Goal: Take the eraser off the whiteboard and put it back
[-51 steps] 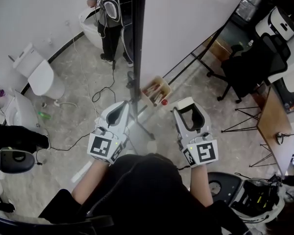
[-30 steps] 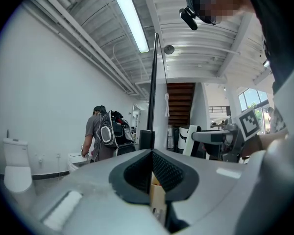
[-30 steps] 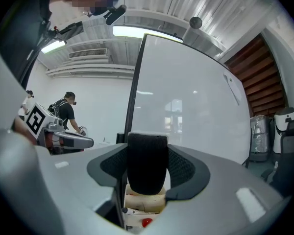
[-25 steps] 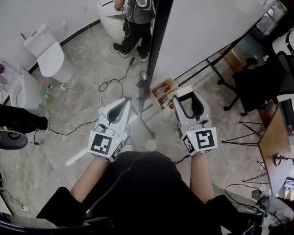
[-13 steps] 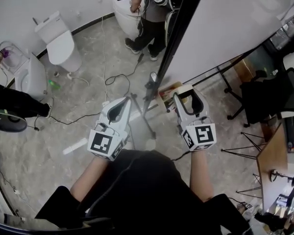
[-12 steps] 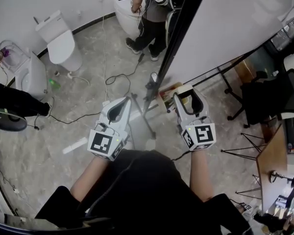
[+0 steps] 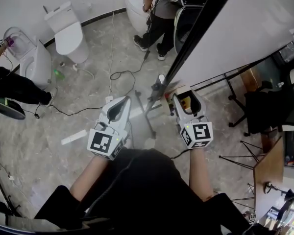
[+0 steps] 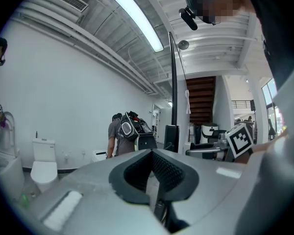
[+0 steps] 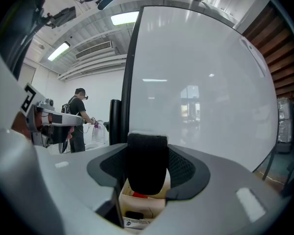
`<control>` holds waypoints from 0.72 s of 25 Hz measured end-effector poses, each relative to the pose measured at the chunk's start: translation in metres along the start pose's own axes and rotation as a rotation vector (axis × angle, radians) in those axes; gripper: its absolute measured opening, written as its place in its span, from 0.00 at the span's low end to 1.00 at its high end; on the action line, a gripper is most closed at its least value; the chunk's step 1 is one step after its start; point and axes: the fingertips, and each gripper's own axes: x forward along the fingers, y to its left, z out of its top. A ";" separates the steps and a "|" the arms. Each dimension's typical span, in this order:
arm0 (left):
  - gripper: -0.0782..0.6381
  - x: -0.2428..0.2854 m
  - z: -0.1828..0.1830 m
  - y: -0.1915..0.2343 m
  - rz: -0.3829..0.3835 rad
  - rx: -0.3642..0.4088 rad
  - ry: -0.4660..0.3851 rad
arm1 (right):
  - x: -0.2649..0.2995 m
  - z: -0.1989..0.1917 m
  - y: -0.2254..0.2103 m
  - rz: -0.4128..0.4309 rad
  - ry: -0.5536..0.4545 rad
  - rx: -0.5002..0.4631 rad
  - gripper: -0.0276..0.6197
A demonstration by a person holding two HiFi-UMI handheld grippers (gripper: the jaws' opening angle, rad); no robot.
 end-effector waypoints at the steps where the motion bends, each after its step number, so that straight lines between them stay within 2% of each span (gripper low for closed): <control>1: 0.12 0.000 0.000 0.001 0.007 0.000 0.004 | 0.002 -0.002 0.000 0.004 0.005 0.001 0.42; 13: 0.12 -0.006 -0.002 0.013 0.056 -0.003 0.030 | 0.016 -0.029 0.003 0.023 0.073 0.010 0.42; 18: 0.11 -0.006 -0.004 0.013 0.048 0.000 0.024 | 0.019 -0.039 0.004 0.025 0.102 0.014 0.42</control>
